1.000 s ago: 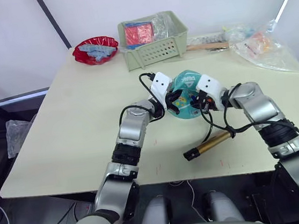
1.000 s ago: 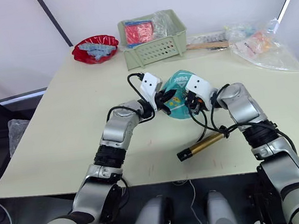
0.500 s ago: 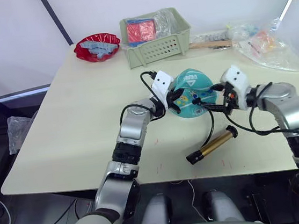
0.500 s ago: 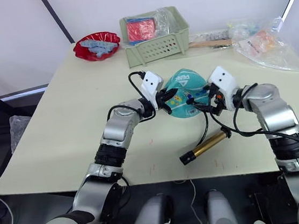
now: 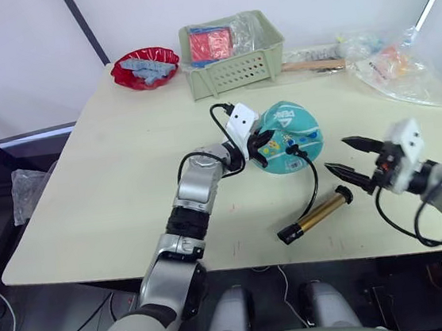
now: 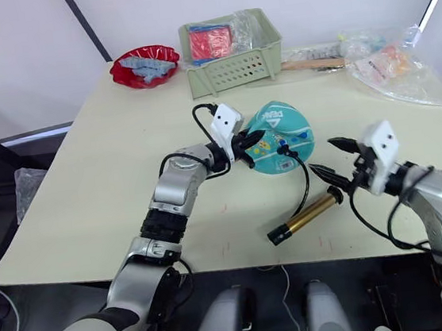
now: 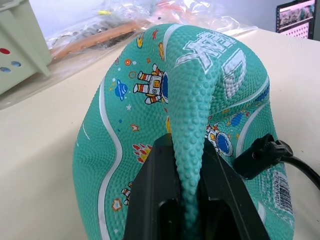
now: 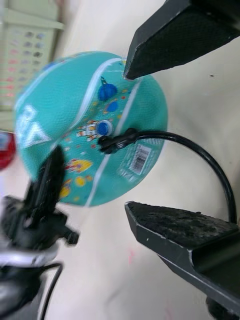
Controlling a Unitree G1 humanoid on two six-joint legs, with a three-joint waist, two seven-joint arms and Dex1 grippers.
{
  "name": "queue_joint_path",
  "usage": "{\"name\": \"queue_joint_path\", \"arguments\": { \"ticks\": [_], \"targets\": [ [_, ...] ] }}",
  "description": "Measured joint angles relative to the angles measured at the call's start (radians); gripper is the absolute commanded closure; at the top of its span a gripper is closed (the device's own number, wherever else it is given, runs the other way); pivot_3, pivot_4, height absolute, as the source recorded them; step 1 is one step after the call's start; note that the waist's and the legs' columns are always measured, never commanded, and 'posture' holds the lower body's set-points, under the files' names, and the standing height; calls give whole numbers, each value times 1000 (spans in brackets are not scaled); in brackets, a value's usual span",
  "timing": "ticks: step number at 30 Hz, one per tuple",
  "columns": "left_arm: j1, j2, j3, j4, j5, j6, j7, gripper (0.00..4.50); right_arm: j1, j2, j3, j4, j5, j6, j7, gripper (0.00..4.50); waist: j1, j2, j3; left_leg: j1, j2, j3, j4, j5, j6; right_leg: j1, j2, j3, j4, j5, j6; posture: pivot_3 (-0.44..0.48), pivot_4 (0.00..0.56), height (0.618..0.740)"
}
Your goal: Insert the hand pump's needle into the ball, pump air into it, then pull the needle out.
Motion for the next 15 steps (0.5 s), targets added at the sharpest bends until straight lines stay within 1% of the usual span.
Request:
{"name": "queue_joint_path", "arguments": {
  "ticks": [2,3,8,10,13,15],
  "targets": [
    [-15,8,-2,27,6,-18,-12,4500,47,0,-23,-2,20,-20,13,443,-2,0,0,0,0,0,0,0,0,0,0,1,0,0,0,0,150,740],
    [-24,10,-4,45,7,-30,-18,4500,68,-2,-37,-2,35,-31,22,197,-3,0,1,0,0,0,1,0,0,0,0,2,0,0,0,0,150,740],
    [-75,18,-19,142,14,-100,-60,4500,149,-13,-101,-8,136,-74,88,197,3,-1,1,0,1,-1,2,0,0,0,0,0,0,0,1,0,150,740],
    [-113,27,-23,211,20,-149,-96,4500,212,-17,-140,-8,168,-123,135,197,10,-1,1,-2,1,0,2,0,0,0,0,-1,0,-1,0,0,150,740],
    [-161,39,-29,291,34,-218,-144,4500,286,-17,-202,0,172,-213,181,197,11,-1,1,-9,0,0,2,0,0,-8,0,0,-1,0,0,0,150,740],
    [-181,48,-34,338,39,-268,-173,4500,332,-15,-225,23,173,-283,215,197,12,-2,1,-11,0,2,3,0,0,-9,1,-1,0,3,-1,0,150,740]
  ]
}}
